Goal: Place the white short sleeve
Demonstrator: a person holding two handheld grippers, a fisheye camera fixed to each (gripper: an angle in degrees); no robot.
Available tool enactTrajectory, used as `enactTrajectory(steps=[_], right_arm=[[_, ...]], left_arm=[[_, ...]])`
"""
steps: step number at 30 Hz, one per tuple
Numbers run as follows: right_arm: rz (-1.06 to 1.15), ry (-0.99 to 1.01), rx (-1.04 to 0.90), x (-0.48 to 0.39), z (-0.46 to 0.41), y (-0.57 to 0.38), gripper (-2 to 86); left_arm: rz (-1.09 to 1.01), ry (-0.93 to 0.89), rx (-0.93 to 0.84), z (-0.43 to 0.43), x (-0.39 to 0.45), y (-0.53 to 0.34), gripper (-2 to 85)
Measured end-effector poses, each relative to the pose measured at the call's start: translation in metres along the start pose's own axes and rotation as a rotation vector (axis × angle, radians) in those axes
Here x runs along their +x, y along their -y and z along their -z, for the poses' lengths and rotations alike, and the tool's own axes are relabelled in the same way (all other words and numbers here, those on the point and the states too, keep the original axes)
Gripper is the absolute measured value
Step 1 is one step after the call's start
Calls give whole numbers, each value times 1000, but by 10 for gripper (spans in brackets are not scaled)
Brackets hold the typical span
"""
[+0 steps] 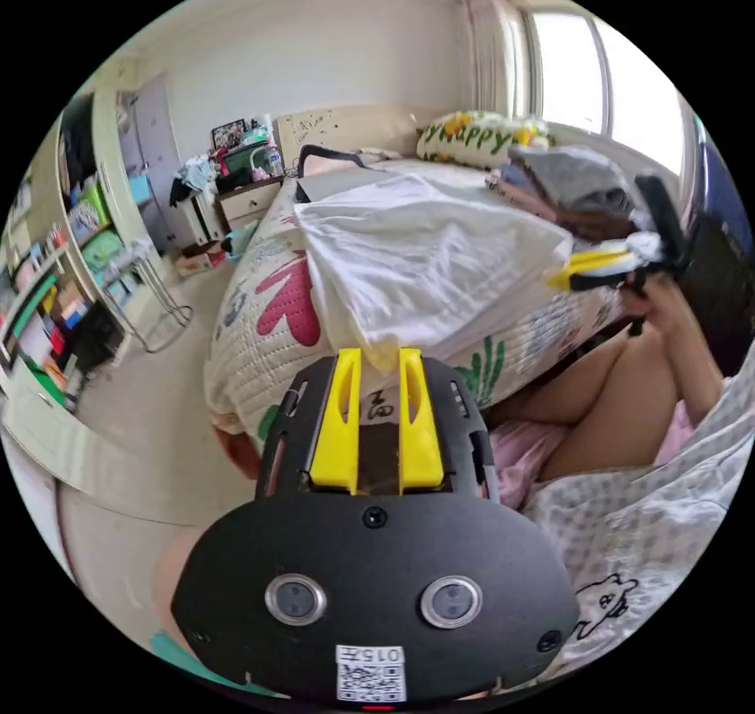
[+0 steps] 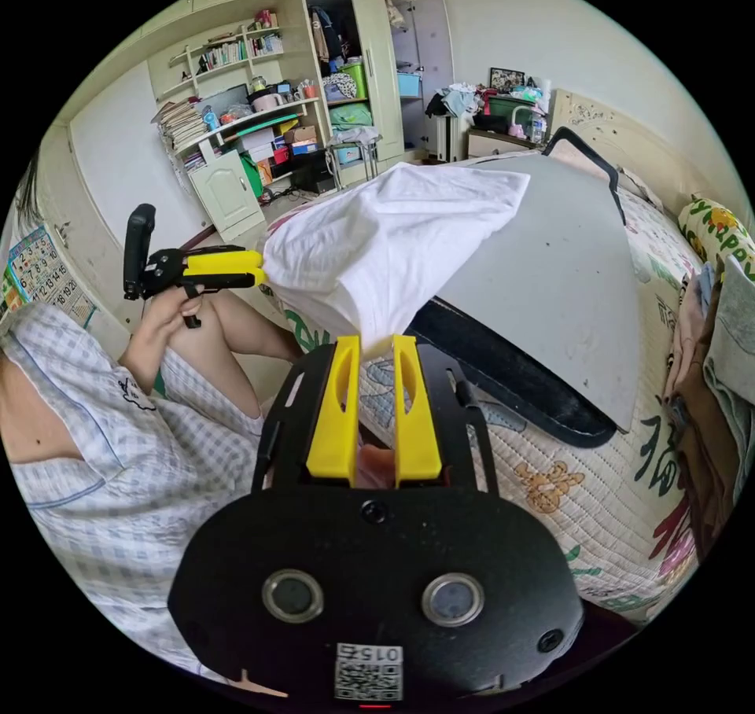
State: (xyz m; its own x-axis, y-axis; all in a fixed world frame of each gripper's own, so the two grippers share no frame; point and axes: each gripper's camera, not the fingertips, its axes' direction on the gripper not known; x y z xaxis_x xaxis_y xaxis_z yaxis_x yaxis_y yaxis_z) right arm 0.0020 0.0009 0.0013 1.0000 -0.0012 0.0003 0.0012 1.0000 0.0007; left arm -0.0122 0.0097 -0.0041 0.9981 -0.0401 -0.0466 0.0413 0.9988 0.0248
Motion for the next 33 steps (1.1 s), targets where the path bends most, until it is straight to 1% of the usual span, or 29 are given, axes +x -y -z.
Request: enactTrajectory(steps=[3, 5, 8, 11, 13, 16, 19, 21, 25, 27, 31, 33], right_arm=[[5, -4, 0, 3, -4, -2, 69], [6, -13, -4, 4, -7, -2, 66], [6, -37, -8, 5, -13, -4, 58], [6, -62, -10, 5, -17, -5, 44], [9, -70, -12, 4, -20, -5, 38], [27, -93, -13, 1, -24, -6, 21], [44, -126, -23, -4, -28, -8, 0], [94, -185, -46, -14, -33, -8, -5], [204, -321, -109, -38, -48, -7, -8], [275, -409, -147, -53, -56, -9, -9], [301, -436, -163, -64, -61, -12, -10], [258, -413, -122, -64, -62, -18, -10]], left_arm=[[58, -99, 14, 4, -25, -18, 57], [78, -159, -3, 3, -37, -26, 57], [93, -253, 26, 11, -53, -38, 60], [104, -304, 52, 19, -68, -45, 60], [120, -291, 27, 17, -77, -48, 57], [119, -262, 41, 26, -87, -55, 25], [69, -141, 38, 57, -93, -59, 4], [44, -60, 3, 79, -99, -60, -1], [0, -37, -87, 78, -98, -57, -3], [-29, -11, -157, 60, -94, -54, -3], [-24, -13, -199, 47, -99, -46, 2], [-22, -23, -216, 55, -109, -35, 11]])
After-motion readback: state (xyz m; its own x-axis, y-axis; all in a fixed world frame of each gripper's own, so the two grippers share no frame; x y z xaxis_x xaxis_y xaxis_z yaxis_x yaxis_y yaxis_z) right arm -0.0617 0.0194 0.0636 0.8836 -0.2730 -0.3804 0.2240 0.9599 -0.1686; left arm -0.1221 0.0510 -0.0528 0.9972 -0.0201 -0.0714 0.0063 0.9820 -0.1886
